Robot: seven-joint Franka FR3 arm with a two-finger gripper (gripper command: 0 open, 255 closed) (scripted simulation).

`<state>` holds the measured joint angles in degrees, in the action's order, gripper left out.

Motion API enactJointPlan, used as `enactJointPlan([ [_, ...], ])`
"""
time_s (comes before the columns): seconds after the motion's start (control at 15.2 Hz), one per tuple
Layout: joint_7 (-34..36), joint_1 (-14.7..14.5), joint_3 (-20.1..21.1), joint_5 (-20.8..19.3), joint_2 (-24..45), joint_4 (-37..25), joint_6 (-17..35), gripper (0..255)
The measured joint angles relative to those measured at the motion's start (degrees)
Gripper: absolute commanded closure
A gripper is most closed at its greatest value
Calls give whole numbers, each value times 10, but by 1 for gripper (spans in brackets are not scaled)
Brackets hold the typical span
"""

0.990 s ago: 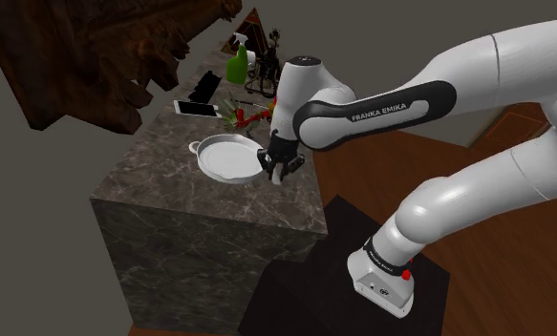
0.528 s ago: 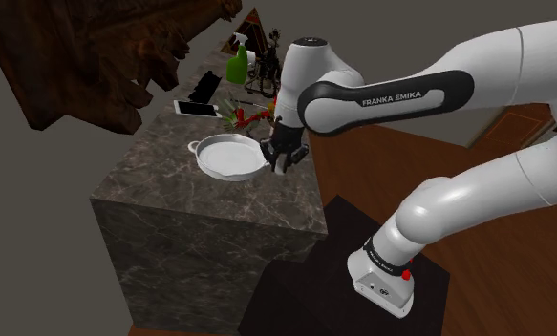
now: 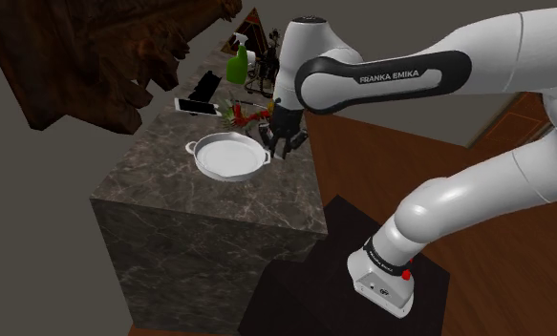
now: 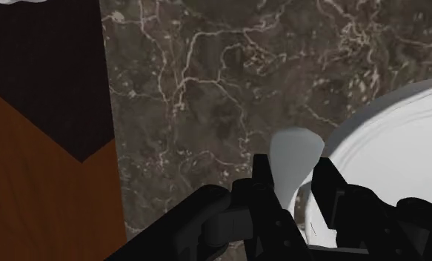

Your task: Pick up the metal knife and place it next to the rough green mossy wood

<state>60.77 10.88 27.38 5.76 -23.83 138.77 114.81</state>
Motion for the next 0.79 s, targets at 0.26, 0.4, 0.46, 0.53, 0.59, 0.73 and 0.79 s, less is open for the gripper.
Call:
enactJointPlan([
  [0.26, -11, 34, -8, -41, 79, -66, 10, 255],
  [0.4, -16, 47, -12, -60, 114, -96, 12, 255],
  [0.46, -15, 53, -12, -71, 138, -115, 15, 255],
  [0.53, -17, 59, -14, -83, 161, -138, 12, 255],
  [0.59, -17, 63, -16, -92, 178, -154, 13, 255],
  [0.73, -20, 71, -20, -111, 218, -200, 4, 255],
  [0.79, -23, 75, -23, -120, 236, -219, 1, 255],
])
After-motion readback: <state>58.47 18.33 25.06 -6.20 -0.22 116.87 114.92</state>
